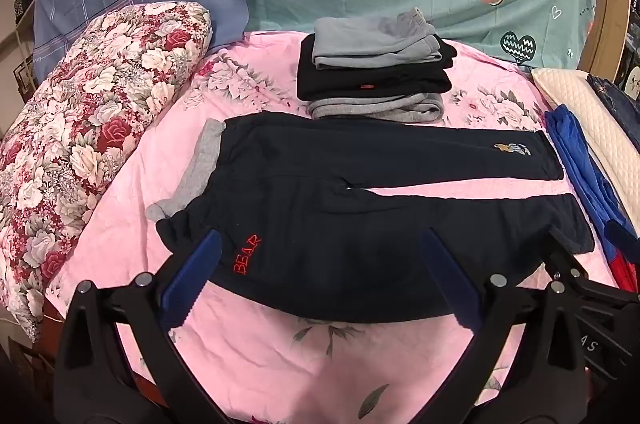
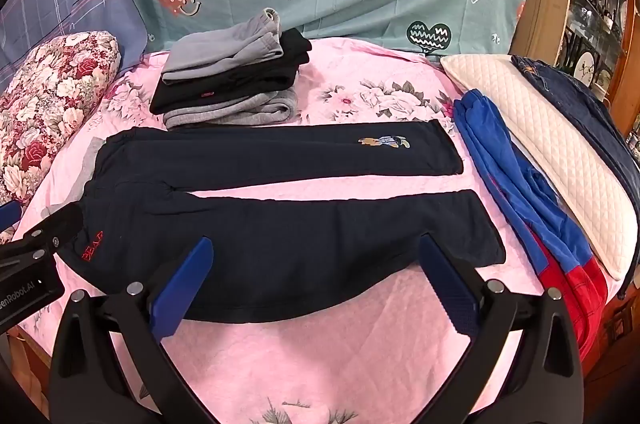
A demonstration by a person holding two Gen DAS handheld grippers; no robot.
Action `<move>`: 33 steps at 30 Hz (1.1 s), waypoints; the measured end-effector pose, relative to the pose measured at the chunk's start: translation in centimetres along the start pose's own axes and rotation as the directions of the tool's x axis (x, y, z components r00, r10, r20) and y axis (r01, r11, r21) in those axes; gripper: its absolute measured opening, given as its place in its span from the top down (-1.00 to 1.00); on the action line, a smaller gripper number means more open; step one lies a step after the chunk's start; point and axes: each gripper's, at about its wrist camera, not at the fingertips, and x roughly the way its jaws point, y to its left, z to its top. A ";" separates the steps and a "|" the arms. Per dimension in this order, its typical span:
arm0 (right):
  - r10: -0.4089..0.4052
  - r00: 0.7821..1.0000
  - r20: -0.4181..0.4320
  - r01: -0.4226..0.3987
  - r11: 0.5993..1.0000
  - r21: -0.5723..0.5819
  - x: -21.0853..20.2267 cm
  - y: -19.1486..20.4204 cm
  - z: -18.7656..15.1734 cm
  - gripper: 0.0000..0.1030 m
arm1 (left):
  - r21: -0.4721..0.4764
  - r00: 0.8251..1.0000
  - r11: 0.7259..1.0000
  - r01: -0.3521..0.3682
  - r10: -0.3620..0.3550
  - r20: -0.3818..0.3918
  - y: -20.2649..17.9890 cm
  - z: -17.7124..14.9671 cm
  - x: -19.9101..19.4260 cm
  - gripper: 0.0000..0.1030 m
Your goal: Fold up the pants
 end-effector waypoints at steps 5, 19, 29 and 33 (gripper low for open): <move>-0.003 1.000 0.005 0.003 1.000 -0.005 -0.1 0.2 -0.1 -0.97 | -0.001 1.000 1.000 0.001 -0.001 0.001 0.0 0.0 0.0 -0.96; -0.004 1.000 0.002 0.004 1.000 -0.005 0.1 0.2 -0.2 -0.97 | -0.002 1.000 1.000 0.002 -0.002 -0.002 0.0 0.0 0.0 -0.96; -0.005 1.000 0.001 0.005 1.000 -0.003 0.2 0.2 -0.3 -0.97 | 0.004 1.000 1.000 0.002 -0.002 -0.002 -0.2 -0.7 0.2 -0.96; -0.005 1.000 0.001 0.005 1.000 -0.002 0.2 0.1 -0.3 -0.97 | 0.006 1.000 1.000 0.002 -0.002 -0.003 -0.3 -0.8 0.3 -0.96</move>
